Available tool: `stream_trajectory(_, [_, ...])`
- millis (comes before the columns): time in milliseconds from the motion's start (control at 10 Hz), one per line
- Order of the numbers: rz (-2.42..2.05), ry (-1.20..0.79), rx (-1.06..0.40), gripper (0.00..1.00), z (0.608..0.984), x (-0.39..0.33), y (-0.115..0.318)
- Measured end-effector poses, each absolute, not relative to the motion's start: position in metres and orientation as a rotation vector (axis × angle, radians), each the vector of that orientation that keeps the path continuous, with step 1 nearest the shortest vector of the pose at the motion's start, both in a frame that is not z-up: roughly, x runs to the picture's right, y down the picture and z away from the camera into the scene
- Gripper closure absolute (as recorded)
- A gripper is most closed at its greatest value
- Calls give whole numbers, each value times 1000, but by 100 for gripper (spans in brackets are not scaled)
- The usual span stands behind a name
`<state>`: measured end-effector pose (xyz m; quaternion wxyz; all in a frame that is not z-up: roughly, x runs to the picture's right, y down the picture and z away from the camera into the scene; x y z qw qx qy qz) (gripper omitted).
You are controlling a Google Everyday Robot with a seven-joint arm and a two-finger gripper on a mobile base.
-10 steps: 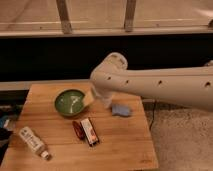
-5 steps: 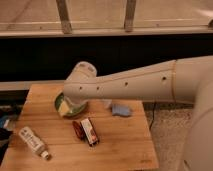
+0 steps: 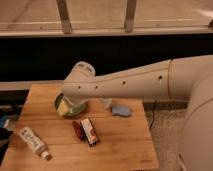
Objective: Drag the pepper across the table
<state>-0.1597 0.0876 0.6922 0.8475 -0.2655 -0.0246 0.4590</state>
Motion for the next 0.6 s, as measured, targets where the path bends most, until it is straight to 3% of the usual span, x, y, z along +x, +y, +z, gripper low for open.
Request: stream_trajectory(600, [916,31,-724,20,727,-205,184])
